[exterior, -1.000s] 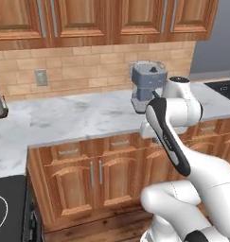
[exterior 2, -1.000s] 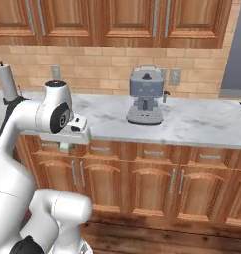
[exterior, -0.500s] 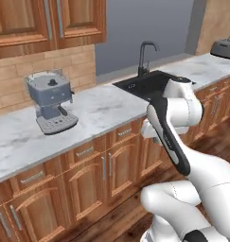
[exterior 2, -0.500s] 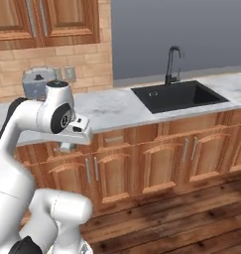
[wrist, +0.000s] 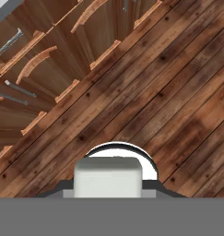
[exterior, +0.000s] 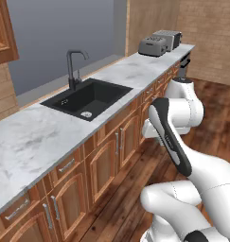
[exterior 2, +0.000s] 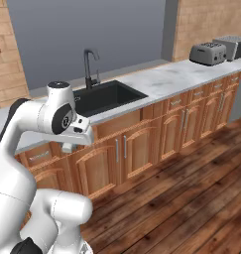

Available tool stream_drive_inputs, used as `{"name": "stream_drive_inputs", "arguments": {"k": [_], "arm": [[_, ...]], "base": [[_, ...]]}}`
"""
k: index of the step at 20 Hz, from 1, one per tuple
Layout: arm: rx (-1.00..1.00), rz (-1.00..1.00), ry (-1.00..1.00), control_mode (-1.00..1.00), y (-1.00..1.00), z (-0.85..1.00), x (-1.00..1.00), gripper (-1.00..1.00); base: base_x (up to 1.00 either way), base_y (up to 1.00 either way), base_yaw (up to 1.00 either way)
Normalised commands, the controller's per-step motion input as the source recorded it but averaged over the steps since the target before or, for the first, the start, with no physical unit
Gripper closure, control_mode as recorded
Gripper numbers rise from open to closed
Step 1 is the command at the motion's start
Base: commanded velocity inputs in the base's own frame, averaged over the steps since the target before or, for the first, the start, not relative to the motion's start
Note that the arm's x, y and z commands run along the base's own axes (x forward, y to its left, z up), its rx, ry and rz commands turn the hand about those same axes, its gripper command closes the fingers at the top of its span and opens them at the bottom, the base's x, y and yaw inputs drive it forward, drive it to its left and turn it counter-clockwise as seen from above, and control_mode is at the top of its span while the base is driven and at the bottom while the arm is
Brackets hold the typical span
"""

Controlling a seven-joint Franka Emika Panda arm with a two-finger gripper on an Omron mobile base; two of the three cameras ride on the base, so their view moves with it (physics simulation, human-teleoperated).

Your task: Pick up the marshmallow and place it in the cup of hot chocolate on the dining counter.

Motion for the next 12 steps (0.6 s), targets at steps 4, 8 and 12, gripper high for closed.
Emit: {"name": "stream_drive_inputs", "arguments": {"k": [4,8,12], "arm": [[0.0,0.0,0.0,1.0,0.0,0.0,0.0,1.0],[0.0,0.0,0.0,1.0,0.0,0.0,0.0,1.0],[0.0,0.0,0.0,1.0,0.0,0.0,0.0,1.0]], "base": [[1.0,-0.05,-0.5],[1.0,0.05,-0.53],[0.98,0.27,-0.62]]}}
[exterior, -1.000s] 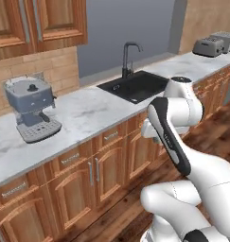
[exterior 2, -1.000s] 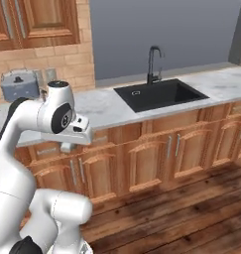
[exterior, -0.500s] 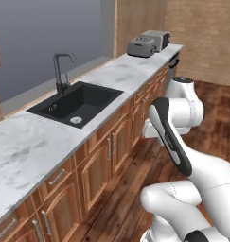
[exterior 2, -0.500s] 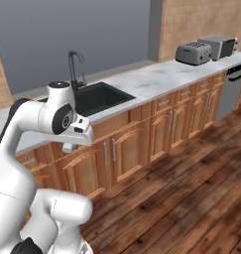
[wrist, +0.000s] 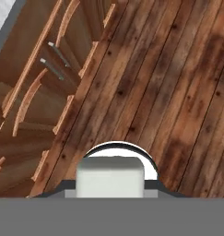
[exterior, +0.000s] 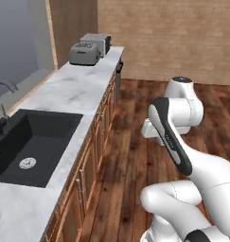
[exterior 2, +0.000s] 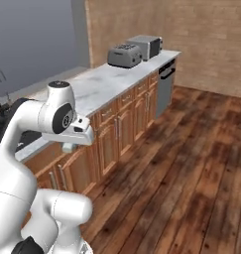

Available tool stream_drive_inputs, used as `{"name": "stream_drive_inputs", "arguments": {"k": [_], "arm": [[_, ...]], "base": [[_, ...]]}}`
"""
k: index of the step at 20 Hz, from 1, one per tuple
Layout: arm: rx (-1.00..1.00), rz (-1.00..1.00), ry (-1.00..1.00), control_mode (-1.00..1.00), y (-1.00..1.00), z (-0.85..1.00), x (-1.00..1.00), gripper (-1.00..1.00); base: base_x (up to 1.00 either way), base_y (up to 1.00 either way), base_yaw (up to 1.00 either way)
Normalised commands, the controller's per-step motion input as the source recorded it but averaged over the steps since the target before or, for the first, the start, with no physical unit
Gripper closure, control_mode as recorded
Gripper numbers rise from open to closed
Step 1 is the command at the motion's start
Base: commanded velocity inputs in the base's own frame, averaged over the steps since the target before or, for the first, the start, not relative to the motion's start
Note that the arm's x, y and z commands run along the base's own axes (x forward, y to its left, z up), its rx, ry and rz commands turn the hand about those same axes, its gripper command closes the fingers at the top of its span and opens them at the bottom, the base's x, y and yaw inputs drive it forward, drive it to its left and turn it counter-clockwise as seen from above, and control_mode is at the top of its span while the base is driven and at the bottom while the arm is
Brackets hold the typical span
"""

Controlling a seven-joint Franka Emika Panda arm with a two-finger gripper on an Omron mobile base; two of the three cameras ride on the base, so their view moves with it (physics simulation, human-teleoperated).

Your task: Pick up the marshmallow and place it in the cup of hot chocolate on the dining counter.

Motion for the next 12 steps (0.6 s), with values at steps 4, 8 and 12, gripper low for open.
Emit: {"name": "stream_drive_inputs", "arguments": {"k": [4,8,12], "arm": [[0.0,0.0,0.0,1.0,0.0,0.0,0.0,1.0],[0.0,0.0,0.0,1.0,0.0,0.0,0.0,1.0],[0.0,0.0,0.0,1.0,0.0,0.0,0.0,1.0]], "base": [[0.96,0.29,-0.64],[0.96,0.15,-0.62],[1.0,0.01,-0.38]]}}
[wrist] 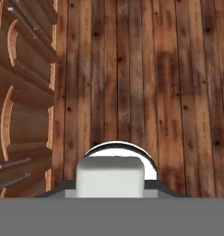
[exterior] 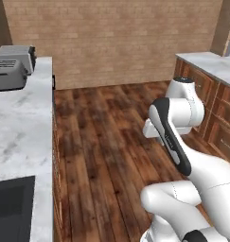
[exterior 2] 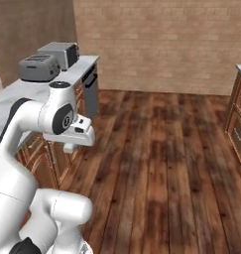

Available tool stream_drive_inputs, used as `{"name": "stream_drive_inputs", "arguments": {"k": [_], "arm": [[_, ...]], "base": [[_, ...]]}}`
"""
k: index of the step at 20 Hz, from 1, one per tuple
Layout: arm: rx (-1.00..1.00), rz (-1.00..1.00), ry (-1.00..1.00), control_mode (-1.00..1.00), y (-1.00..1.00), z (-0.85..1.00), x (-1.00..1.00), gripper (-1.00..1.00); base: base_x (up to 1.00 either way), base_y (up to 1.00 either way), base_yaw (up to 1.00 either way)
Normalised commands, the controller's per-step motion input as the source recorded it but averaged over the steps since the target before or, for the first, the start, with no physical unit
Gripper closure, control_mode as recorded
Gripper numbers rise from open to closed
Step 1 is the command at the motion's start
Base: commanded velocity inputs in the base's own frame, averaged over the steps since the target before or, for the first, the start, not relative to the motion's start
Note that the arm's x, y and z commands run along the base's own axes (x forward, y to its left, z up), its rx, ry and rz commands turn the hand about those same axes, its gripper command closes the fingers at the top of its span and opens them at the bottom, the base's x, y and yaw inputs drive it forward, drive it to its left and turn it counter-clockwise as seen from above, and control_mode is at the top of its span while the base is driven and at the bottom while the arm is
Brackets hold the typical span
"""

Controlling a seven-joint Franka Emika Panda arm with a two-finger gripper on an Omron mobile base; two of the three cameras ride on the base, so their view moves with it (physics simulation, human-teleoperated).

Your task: Pick up the marshmallow and place it in the cup of hot chocolate on the dining counter.

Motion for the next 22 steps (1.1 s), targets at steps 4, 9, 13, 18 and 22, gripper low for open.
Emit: {"name": "stream_drive_inputs", "arguments": {"k": [4,9,13,18,22], "arm": [[0.0,0.0,0.0,1.0,0.0,0.0,0.0,1.0],[0.0,0.0,0.0,1.0,0.0,0.0,0.0,1.0],[0.0,0.0,0.0,1.0,0.0,0.0,0.0,1.0],[0.0,0.0,0.0,1.0,0.0,0.0,0.0,1.0],[0.0,0.0,0.0,1.0,0.0,0.0,0.0,1.0]], "base": [[1.0,-0.13,-0.04],[1.0,-0.04,0.05],[1.0,-0.02,-0.03],[1.0,-0.03,-0.11],[1.0,-0.08,-0.1]]}}
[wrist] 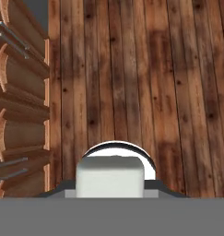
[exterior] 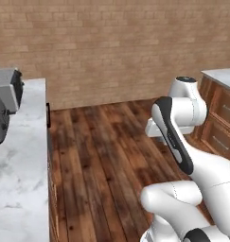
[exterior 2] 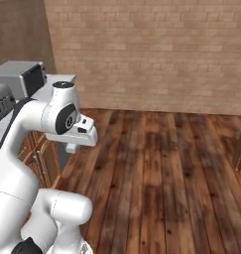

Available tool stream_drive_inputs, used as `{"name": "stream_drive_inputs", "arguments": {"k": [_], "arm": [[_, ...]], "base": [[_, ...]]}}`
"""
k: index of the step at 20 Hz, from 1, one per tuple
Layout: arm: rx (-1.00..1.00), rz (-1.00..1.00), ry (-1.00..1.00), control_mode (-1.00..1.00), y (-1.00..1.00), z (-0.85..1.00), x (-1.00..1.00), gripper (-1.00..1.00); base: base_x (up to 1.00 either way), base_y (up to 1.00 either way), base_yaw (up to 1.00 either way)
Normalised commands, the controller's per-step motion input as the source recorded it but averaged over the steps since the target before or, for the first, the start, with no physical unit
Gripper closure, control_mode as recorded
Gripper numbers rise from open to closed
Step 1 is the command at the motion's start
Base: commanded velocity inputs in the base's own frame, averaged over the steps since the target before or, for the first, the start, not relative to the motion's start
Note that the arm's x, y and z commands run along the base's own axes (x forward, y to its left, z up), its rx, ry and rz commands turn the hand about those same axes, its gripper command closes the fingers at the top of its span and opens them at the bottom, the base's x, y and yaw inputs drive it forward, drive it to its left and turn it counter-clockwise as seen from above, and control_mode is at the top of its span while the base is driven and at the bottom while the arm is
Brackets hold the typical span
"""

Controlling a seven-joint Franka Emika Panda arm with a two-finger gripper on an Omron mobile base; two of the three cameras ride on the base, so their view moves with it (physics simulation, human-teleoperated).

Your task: Pick up the marshmallow and place it in the cup of hot chocolate on the dining counter.

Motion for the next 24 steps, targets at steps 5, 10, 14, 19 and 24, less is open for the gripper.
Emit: {"name": "stream_drive_inputs", "arguments": {"k": [5,10,14,19,24], "arm": [[0.0,0.0,0.0,1.0,0.0,0.0,0.0,1.0],[0.0,0.0,0.0,1.0,0.0,0.0,0.0,1.0],[0.0,0.0,0.0,1.0,0.0,0.0,0.0,1.0],[0.0,0.0,0.0,1.0,0.0,0.0,0.0,1.0],[0.0,0.0,0.0,1.0,0.0,0.0,0.0,1.0]], "base": [[1.0,-0.08,-0.08],[1.0,-0.22,-0.12],[1.0,-0.31,-0.23],[0.61,-0.2,-0.66],[0.69,-0.01,-0.67]]}}
